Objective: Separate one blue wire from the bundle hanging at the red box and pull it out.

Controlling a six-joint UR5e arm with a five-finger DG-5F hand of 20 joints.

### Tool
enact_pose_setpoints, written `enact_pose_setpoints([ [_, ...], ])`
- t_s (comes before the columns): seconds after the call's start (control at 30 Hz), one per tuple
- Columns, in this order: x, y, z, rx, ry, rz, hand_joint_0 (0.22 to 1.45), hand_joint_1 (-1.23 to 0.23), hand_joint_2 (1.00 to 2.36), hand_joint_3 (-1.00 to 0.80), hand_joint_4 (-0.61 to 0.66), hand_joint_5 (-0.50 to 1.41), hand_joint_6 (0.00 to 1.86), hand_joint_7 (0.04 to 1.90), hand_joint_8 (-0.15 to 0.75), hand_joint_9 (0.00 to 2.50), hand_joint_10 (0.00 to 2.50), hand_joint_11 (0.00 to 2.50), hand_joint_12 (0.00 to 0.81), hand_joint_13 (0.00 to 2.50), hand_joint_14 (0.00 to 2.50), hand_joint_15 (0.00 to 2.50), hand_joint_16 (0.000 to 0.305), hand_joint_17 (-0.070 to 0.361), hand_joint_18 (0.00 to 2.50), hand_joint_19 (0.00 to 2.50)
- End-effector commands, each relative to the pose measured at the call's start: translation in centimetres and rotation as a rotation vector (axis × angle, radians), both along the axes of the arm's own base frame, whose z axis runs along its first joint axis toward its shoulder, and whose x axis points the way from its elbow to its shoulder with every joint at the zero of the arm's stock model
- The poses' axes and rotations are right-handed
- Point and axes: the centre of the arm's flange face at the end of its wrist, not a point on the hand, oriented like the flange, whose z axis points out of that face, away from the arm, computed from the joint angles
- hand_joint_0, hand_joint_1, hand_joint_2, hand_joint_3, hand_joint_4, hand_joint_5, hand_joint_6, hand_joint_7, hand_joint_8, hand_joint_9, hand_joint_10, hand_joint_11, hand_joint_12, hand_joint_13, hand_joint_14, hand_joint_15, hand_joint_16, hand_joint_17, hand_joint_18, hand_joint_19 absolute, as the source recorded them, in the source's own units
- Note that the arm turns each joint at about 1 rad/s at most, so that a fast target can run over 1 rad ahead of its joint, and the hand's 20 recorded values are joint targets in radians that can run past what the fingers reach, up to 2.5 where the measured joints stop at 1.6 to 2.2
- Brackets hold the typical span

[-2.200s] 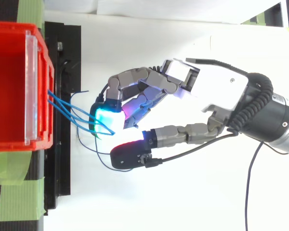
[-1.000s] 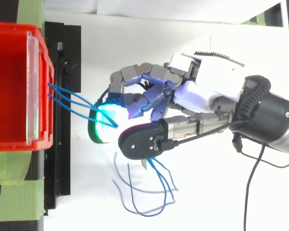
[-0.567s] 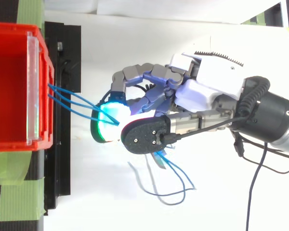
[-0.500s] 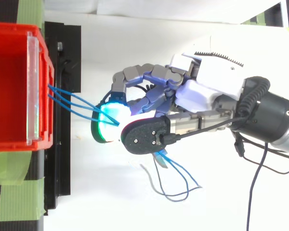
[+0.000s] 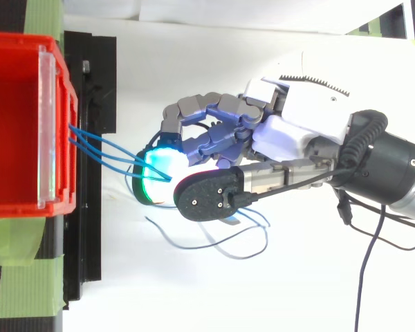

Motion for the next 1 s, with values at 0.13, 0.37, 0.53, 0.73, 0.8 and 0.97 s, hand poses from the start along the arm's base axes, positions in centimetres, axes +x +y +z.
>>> enact_pose_setpoints([
  [0.13,-0.02,-0.01,0.03,-0.001,0.000,0.000,0.63,-0.70,1.03,-0.10,0.12,-0.19,0.79,1.12,0.322,0.68,0.02,0.64,0.293,1.23,1.46,1.25,0.044,0.100,0.87,1.08],
  [0.37,-0.03,-0.01,-0.04,-0.003,0.006,0.000,0.63,-0.70,1.03,-0.10,0.12,-0.19,0.79,1.12,0.326,0.72,0.02,0.69,0.301,1.16,1.80,1.22,0.042,0.094,0.98,1.25],
  [0.53,-0.08,-0.02,-0.10,-0.005,0.008,0.000,0.63,-0.70,1.03,-0.10,0.13,-0.19,0.79,1.11,0.339,0.80,0.02,0.76,0.308,1.14,2.16,1.13,0.039,0.087,1.12,1.40],
  [0.73,-0.13,-0.01,-0.15,-0.019,0.018,0.004,0.63,-0.70,1.03,-0.10,0.13,-0.19,0.79,1.12,0.340,0.84,0.02,0.82,0.309,1.12,2.32,1.13,0.038,0.085,1.19,1.50],
  [0.8,-0.21,-0.11,-0.07,-0.045,0.032,-0.004,0.63,-0.70,1.03,-0.10,0.13,-0.19,0.79,1.11,0.336,0.85,0.02,0.81,0.310,1.12,2.32,1.13,0.038,0.086,1.19,1.49],
  [0.97,-0.42,-0.59,-0.16,-0.103,0.064,-0.022,0.63,-0.71,1.03,-0.10,0.13,-0.19,0.79,1.11,0.338,0.85,0.02,0.81,0.312,1.13,2.31,1.14,0.038,0.086,1.18,1.48],
])
